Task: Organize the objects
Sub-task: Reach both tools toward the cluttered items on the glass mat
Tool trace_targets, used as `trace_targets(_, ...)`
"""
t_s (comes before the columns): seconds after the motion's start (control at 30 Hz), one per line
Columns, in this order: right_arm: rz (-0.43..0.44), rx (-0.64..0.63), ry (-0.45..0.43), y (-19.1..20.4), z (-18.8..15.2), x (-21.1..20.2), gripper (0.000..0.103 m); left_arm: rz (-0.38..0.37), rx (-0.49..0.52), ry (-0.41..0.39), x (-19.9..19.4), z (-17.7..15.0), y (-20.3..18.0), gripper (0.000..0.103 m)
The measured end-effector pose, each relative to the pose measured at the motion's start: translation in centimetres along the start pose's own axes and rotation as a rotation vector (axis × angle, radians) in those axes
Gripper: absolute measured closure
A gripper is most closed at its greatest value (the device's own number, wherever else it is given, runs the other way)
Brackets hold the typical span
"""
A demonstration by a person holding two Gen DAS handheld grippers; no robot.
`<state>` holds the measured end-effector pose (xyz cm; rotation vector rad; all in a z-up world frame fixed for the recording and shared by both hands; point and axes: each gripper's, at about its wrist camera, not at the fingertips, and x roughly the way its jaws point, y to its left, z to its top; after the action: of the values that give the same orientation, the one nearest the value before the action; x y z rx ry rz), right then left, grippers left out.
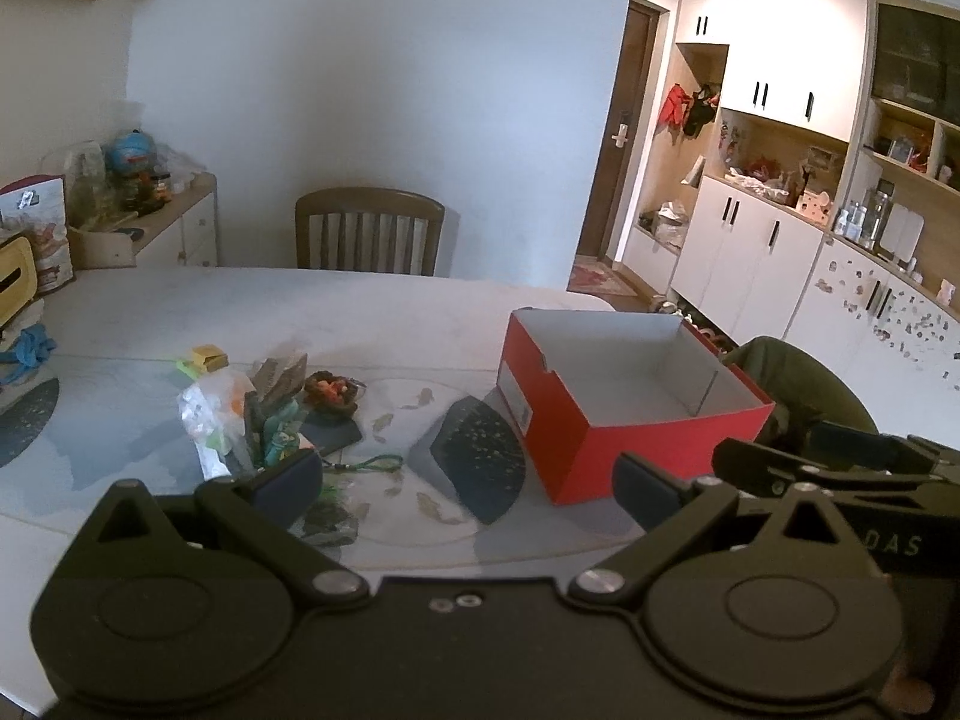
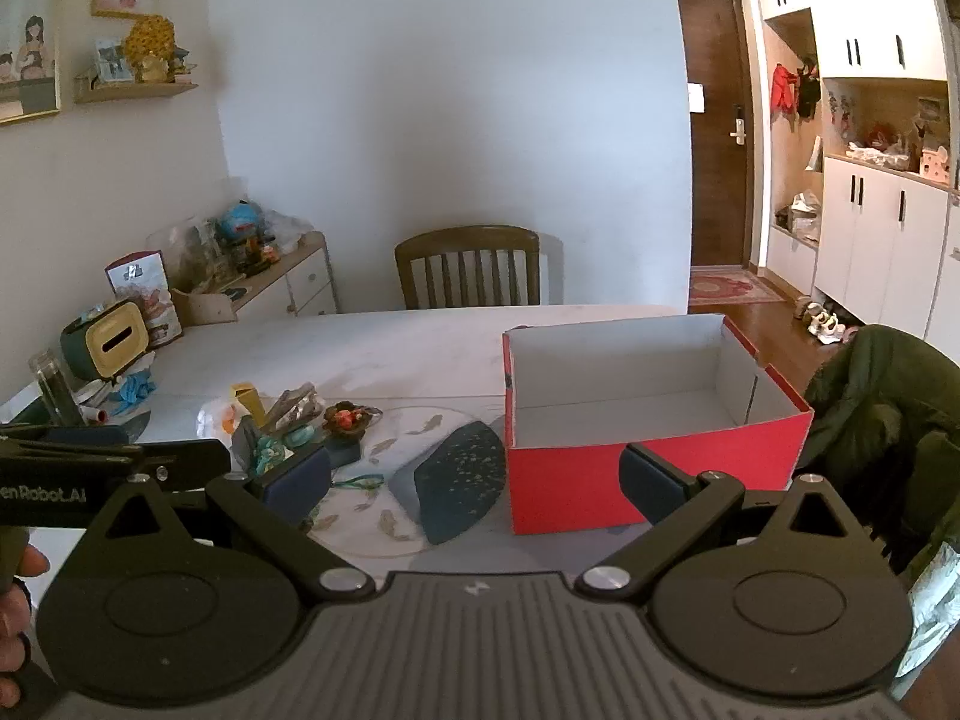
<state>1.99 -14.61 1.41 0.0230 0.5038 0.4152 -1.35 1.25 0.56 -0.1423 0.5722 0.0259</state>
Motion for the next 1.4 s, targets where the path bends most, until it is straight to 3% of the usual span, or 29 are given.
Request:
trace_targets(0.7, 0.042, -0.054, 0.009, 2.3, 0.5, 2.5, 0.000, 0.048, -0.037, 0.002, 0.6, 0.2, 2.7, 0.000)
trace_targets(0.9, 0.092, -0.103, 0.032, 5.0, 0.9, 5.5, 0.000, 0.056, -0.067, 0.009, 2.8, 1.2, 6.4, 0.000)
trace_targets(1.1, 0.158, -0.111, 0.126, 7.4, 0.6, 11.3, 0.000, 0.105, -0.101, 0.007, 6.9, 2.4, 12.3, 0.001)
trace_targets(1.27, 0.153, -0.147, 0.189, 9.9, -0.1, 15.1, 0.000, 0.138, -0.073, 0.064, 11.1, 2.5, 16.6, 0.001)
trace_targets(1.4, 0.147, -0.152, 0.270, 11.2, -1.2, 18.1, 0.001, 0.118, -0.069, 0.115, 13.9, 2.5, 19.0, 0.002)
